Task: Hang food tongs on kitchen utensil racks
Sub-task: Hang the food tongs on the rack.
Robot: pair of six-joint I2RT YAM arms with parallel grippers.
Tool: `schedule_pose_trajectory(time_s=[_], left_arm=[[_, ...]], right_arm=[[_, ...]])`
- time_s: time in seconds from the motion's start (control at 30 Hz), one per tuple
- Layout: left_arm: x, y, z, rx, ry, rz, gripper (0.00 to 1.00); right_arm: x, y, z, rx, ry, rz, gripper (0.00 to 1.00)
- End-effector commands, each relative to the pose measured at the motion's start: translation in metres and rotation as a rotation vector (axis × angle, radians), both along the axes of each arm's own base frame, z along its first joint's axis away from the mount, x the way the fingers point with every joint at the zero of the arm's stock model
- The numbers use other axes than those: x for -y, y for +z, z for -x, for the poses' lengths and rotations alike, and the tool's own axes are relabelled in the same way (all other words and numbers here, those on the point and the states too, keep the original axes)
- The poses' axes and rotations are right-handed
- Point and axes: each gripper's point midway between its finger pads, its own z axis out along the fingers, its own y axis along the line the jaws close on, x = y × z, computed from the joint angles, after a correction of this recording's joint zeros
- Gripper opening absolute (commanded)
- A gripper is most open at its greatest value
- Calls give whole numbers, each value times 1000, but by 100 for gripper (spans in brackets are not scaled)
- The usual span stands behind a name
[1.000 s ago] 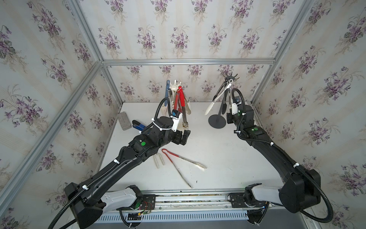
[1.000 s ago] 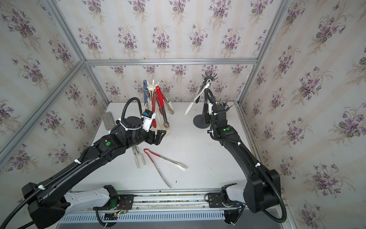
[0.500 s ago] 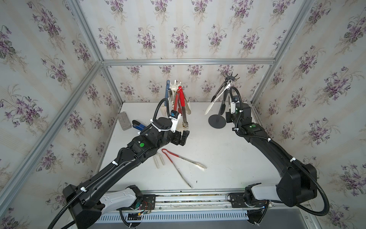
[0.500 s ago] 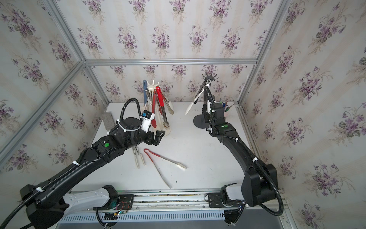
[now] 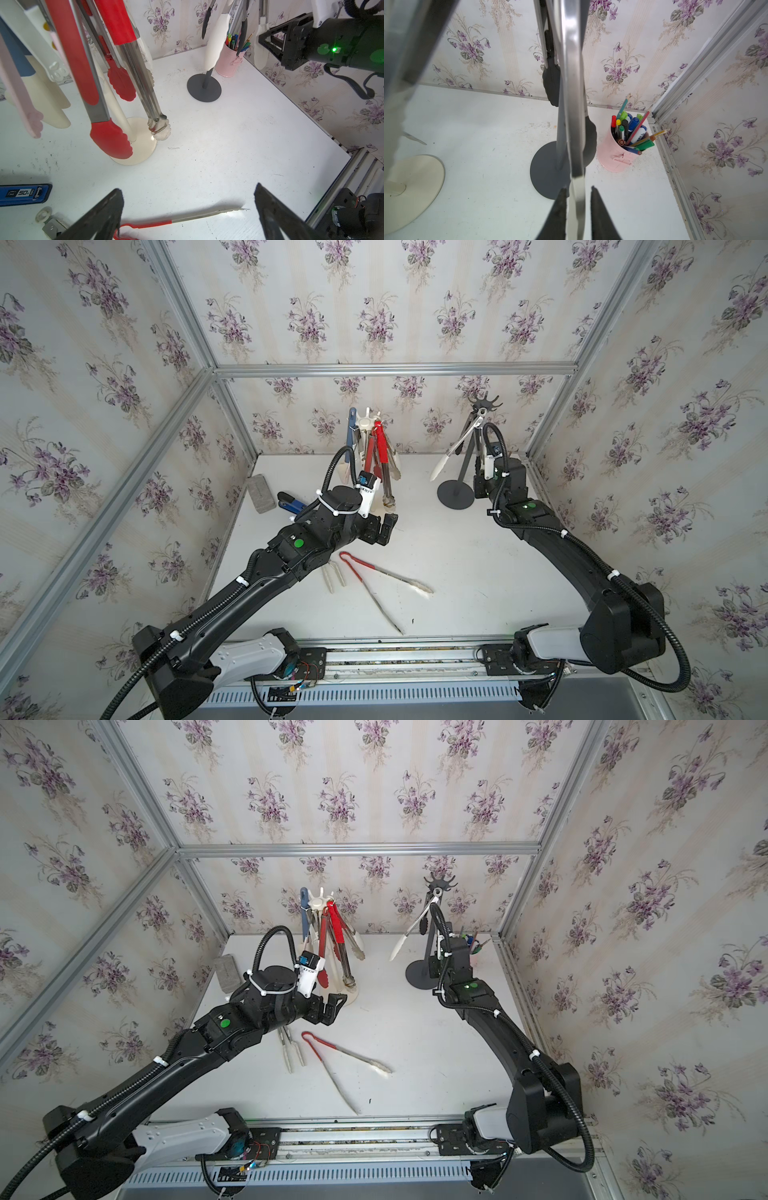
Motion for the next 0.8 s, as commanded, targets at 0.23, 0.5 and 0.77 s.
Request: schedule_pose_trajectory(time_s=[0.23,0.5,0.77], left_arm=[[-4,-4,3,-20,26,34,99],[-12,-24,15,-95,66,77,99],[-28,-68,32,-229,162,125,99]], right_arm=[[-11,-3,8,-15,35,-104,60],[-30,-16,34,-69,155,-194,77],[-87,-47,90,-256,505,-369,80]])
